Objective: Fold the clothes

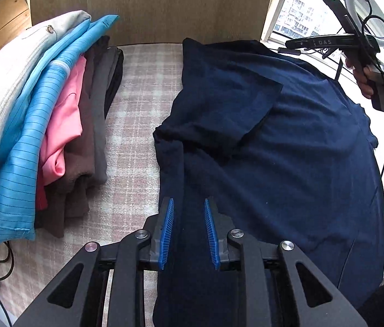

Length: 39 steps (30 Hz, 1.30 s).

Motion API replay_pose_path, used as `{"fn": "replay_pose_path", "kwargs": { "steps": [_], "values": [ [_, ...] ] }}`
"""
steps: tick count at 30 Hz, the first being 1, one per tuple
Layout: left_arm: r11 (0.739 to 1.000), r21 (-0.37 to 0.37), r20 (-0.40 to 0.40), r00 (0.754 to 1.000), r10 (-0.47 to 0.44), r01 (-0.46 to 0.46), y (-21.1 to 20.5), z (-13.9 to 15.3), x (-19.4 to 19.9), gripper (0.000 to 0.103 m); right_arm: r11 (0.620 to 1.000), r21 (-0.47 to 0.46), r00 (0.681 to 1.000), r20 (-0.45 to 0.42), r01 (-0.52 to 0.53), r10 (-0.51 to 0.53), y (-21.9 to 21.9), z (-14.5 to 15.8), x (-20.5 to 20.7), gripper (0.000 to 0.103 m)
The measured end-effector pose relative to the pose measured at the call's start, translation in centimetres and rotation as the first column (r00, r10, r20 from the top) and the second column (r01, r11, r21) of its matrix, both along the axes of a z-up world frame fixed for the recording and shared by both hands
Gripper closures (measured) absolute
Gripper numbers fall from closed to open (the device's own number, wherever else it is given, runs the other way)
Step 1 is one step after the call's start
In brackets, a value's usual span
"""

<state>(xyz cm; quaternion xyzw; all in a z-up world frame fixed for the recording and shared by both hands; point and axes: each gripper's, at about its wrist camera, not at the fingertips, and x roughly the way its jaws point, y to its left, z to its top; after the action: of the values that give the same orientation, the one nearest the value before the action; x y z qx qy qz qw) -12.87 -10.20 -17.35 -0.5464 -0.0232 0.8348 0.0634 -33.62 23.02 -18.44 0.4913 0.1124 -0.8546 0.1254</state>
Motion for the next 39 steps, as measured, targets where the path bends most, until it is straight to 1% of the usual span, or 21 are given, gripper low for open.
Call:
{"fn": "replay_pose_path", "kwargs": {
  "steps": [2,7,10,13,14,15,16,18,20,22,23,24,25,26,27,29,30,32,34,37,39],
  "values": [
    [1.000,0.008,0.014,1.000,0.001,-0.001,-0.2,-0.4,-0.7,0.080,1.000,-0.011,0.999,0.024,-0.021,0.021,-0.2,-1.2,-2.0,0.065],
    [1.000,0.011,0.038,0.999,-0.002,0.002,-0.3,-1.2,-2.2,0.080,0.998,0.032,0.995,0.079,-0.056,0.053,-0.5,-4.6,-5.4,0.065],
    [1.000,0.018,0.046,0.999,-0.016,0.015,-0.1,-1.6,-2.8,0.080,0.997,0.026,0.991,0.115,-0.069,0.066,-0.2,-6.0,-6.6,0.063],
    [0.999,0.000,0.052,0.998,-0.033,0.033,0.3,-1.8,-3.4,0.080,0.996,-0.016,0.990,0.114,-0.083,0.085,0.1,-6.2,-6.7,0.063],
    [0.999,0.001,0.052,0.998,-0.037,0.037,0.4,-1.9,-3.5,0.080,0.995,-0.034,0.989,0.116,-0.093,0.096,0.2,-6.1,-6.4,0.066],
    [0.999,0.004,0.053,0.998,-0.041,0.041,0.5,-1.9,-3.7,0.080,0.993,-0.053,0.987,0.117,-0.103,0.108,0.2,-6.0,-6.1,0.082],
    [0.999,0.002,0.050,0.998,-0.041,0.041,0.5,-1.9,-3.8,0.080,0.992,-0.053,0.987,0.113,-0.111,0.116,0.2,-5.9,-5.7,0.100],
    [0.999,-0.006,0.045,0.998,-0.042,0.043,0.7,-1.8,-4.0,0.080,0.995,0.021,0.994,0.054,-0.094,0.092,0.1,-5.3,-4.7,0.099],
    [0.999,-0.008,0.044,0.998,-0.048,0.048,0.8,-1.7,-4.1,0.080,0.999,0.014,0.999,0.010,-0.037,0.037,0.6,-4.4,-4.1,0.099],
    [0.999,-0.003,0.044,0.998,-0.049,0.049,0.9,-1.5,-4.5,0.079,0.999,-0.046,1.000,0.025,-0.018,0.019,1.0,-3.8,-3.8,0.099],
    [0.999,0.001,0.043,0.998,-0.049,0.049,0.9,-1.2,-4.7,0.080,0.998,-0.054,0.999,0.034,-0.021,0.023,1.0,-3.8,-3.6,0.099],
    [0.998,0.014,0.033,0.998,-0.054,0.053,0.9,-0.6,-5.2,0.080,0.999,-0.041,0.999,0.032,-0.032,0.033,0.7,-3.7,-3.3,0.099],
    [0.997,0.035,0.014,0.998,-0.065,0.064,1.0,0.2,-6.0,0.079,0.999,-0.025,0.999,0.029,-0.043,0.044,0.5,-3.8,-3.1,0.099],
    [0.996,0.045,-0.012,0.997,-0.073,0.074,1.1,1.1,-7.2,0.076,0.999,-0.012,0.998,0.030,-0.051,0.051,0.3,-3.8,-3.0,0.099],
    [0.995,0.044,-0.039,0.996,-0.083,0.085,1.2,1.9,-8.7,0.069,0.999,-0.009,0.998,0.033,-0.050,0.050,0.3,-4.0,-2.9,0.099],
    [0.993,0.037,-0.094,0.990,-0.105,0.108,1.5,3.4,-12.0,0.066,0.999,-0.030,0.998,0.056,-0.039,0.041,0.6,-4.3,-2.9,0.099],
    [0.994,0.027,-0.105,0.989,-0.102,0.106,1.6,3.6,-14.0,0.066,0.999,-0.041,0.997,0.069,-0.033,0.036,0.8,-4.5,-2.9,0.098],
    [0.993,0.045,-0.089,0.991,-0.105,0.109,1.7,2.9,-18.1,0.066,0.999,-0.039,0.997,0.077,-0.028,0.031,0.9,-4.7,-2.8,0.098],
    [0.992,0.061,-0.050,0.993,-0.111,0.114,2.0,1.4,-21.5,0.066,0.999,-0.042,0.996,0.086,-0.027,0.031,1.1,-4.8,-2.7,0.098],
    [0.992,0.042,0.005,0.993,-0.117,0.116,2.6,-1.1,-25.4,0.066,0.998,-0.047,0.995,0.094,-0.033,0.037,1.2,-4.8,-2.5,0.098],
    [0.991,0.080,0.038,0.993,-0.113,0.110,2.6,-2.4,-26.7,0.067,0.998,-0.052,0.995,0.095,-0.038,0.043,1.4,-4.8,-2.1,0.098]
  ]
}}
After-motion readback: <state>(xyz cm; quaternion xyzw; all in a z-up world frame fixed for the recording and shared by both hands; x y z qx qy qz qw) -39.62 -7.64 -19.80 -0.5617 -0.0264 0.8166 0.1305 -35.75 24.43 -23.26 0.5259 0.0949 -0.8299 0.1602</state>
